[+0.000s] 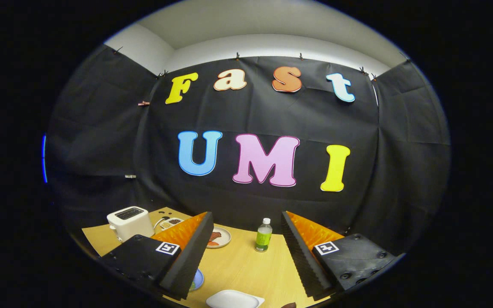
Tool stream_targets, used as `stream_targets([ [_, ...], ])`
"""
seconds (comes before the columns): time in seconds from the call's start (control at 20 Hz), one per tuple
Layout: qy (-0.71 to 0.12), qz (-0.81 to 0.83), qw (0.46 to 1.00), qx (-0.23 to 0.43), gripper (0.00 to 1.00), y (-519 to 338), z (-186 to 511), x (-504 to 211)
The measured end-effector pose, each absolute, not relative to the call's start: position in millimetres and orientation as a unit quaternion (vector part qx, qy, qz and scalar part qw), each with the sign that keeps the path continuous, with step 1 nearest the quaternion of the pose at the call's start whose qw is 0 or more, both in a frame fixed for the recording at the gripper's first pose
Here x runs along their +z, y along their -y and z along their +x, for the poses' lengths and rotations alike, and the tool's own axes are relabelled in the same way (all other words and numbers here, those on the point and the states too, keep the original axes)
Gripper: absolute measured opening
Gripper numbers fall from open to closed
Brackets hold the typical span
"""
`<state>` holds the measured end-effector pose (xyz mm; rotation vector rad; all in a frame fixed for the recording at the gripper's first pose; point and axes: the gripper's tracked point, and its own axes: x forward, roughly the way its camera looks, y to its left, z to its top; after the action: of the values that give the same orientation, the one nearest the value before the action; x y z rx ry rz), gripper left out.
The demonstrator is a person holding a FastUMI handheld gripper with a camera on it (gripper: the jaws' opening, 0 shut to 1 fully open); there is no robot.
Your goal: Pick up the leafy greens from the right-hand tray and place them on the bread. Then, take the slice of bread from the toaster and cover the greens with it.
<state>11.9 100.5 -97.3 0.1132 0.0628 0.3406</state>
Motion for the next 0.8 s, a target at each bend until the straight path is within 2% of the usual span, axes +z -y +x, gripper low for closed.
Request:
stream_targets([
  [0.4,0.003,0.023,0.985,0.169,0.98,-101,12,-91],
  [0.5,-0.002,0.021,0.988,0.150,0.98,-96,16,-96],
  [0.8,-0.011,0.063,0.985,0.163,0.98,-98,16,-97],
])
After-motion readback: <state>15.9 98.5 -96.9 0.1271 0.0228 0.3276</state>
